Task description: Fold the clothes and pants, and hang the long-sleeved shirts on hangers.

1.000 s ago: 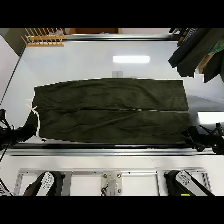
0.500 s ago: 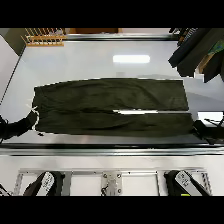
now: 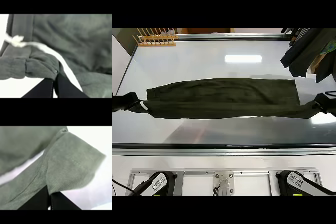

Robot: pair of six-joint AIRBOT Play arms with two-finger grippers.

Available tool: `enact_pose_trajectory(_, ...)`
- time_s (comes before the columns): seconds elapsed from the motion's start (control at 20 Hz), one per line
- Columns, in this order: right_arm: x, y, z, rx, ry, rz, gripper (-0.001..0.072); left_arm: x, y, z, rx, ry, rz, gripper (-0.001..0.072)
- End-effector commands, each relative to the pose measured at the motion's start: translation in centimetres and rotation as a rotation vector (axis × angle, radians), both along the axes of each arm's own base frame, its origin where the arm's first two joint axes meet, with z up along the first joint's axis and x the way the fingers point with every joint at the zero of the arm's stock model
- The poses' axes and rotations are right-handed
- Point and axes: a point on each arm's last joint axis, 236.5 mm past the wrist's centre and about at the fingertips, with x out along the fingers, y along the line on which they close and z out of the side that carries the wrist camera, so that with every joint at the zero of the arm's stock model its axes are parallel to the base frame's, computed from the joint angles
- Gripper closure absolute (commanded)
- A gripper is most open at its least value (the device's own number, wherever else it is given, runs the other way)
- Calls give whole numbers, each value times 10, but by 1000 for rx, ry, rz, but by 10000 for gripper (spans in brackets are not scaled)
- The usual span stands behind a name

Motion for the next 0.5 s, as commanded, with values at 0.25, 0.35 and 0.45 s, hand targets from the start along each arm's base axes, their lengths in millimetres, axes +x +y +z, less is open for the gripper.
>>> enact_pose_trajectory(0.25,127,17,-12,17,-45,20,688,104,16,-9,-6,-17,-45,694)
enact_pose_trajectory(0.35,152,15,-15,12,-93,-10,688,122,25,-19,-19,-11,-28,694)
enact_pose_trajectory(0.45,172,13,-18,0,-151,-34,688,139,30,-31,-29,-7,-28,694)
